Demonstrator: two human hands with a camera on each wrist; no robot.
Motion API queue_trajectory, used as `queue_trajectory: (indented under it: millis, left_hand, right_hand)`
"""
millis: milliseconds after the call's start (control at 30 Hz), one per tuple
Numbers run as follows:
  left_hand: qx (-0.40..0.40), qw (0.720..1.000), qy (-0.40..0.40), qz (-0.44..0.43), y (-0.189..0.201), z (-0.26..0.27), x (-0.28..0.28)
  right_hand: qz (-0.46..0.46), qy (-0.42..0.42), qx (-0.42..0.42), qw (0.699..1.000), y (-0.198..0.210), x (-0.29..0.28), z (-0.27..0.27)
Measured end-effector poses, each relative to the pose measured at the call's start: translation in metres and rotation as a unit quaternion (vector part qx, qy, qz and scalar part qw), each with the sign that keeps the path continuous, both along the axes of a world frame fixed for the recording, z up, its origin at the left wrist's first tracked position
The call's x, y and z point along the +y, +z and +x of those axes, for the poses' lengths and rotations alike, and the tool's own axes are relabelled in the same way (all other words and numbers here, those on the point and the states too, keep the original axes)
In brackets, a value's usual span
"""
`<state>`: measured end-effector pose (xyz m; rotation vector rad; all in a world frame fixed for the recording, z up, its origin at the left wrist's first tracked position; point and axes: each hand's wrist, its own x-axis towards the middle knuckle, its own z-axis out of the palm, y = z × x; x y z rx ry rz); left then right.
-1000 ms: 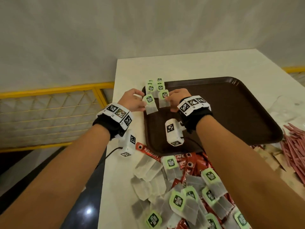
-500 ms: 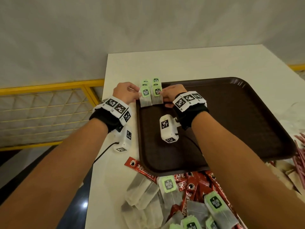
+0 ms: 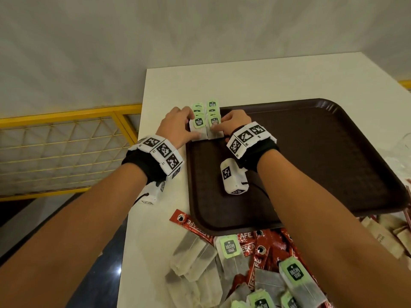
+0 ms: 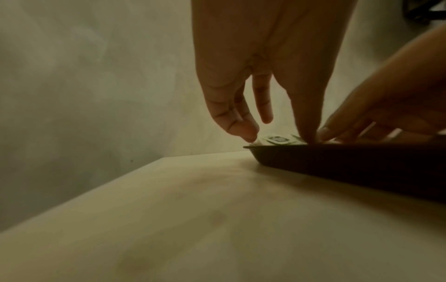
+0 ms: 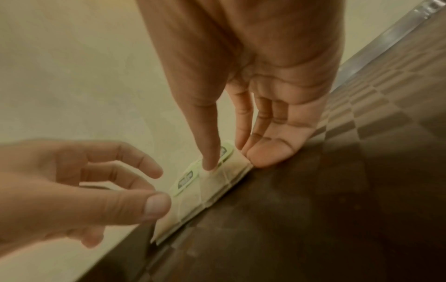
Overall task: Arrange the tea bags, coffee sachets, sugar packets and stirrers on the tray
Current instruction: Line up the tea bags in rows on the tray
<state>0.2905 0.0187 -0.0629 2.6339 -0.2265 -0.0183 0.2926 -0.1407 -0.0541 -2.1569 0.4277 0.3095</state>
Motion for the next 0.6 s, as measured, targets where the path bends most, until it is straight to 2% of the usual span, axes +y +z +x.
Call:
queue_trajectory:
  millis: [167, 333, 600]
  left_hand:
    - [0.012, 0.995, -0.05, 0.08, -0.003, -0.006, -0.006]
    - [0.003, 0.995, -0.05, 0.09, -0.003, -0.008, -0.01]
    - [-0.001, 0.993, -0.06, 0.097, -0.001, -0.008, -0.012]
  right_hand:
    - [-0.053, 0.031, -0.011, 0.998, 0.0, 0.002, -0.001]
    - [-0.025, 0.0, -0.025, 0.999, -0.003, 0.004, 0.0]
    - [-0.015, 0.002, -0.027, 1.0, -0.005, 0.004, 0.002]
